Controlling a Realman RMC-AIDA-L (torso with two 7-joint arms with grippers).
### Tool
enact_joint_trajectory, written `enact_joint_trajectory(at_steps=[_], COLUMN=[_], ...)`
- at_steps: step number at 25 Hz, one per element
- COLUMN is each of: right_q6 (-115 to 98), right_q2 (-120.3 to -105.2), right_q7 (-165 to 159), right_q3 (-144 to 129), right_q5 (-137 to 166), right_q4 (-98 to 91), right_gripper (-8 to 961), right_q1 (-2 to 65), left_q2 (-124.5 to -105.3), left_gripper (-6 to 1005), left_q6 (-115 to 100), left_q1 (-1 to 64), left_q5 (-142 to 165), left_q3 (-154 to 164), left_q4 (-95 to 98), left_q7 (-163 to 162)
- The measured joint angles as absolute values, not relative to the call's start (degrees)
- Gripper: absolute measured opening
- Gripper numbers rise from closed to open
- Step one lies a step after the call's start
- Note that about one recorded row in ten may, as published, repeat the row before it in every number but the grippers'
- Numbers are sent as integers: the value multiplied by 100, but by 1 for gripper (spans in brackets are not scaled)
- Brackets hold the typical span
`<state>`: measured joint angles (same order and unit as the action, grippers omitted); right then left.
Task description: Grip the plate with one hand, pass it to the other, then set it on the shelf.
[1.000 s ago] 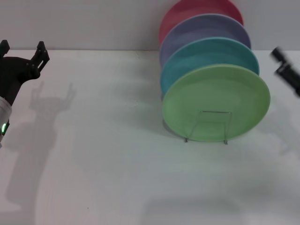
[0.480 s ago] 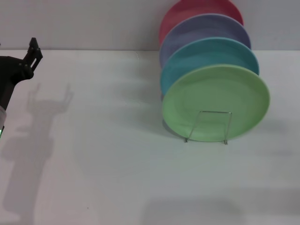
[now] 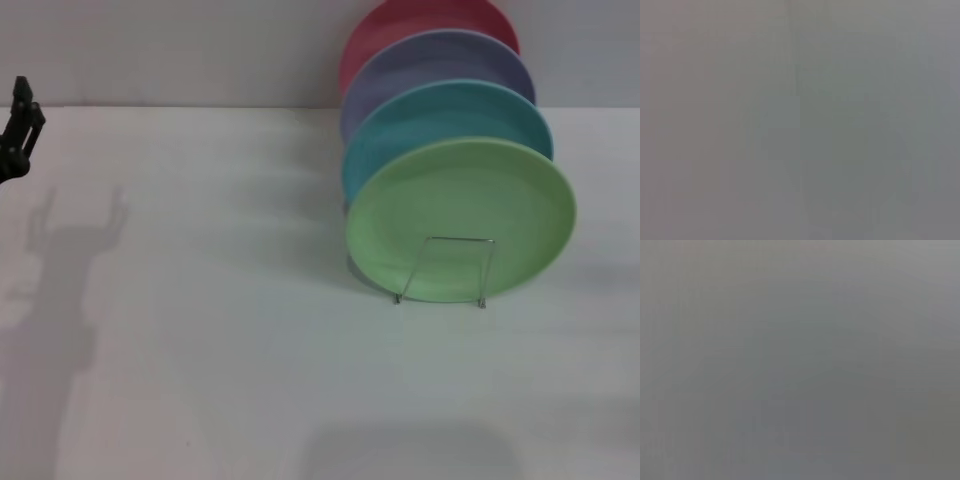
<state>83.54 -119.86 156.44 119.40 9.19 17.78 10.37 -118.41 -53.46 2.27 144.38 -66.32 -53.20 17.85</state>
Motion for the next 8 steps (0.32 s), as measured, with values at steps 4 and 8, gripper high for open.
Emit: enact_joint_trajectory(at_steps=[4,8], right_q6=[8183,8058], right_q2=[-11985,-11985], right_q7=[15640,15675], right_q3=[11998,12011], right_q5=[861,840], right_q4=[1748,1625], right_gripper=[768,768], right_q1=[1058,1148], left_q2=[-11847,-11843], left_gripper=[849,849], left_q6=[-5822,-6823], left_q1=[326,762], left_q5=[14438,14434], left_q3=[-6607,-6629], left_q4=[-4872,-3607], left_q7=[1599,889])
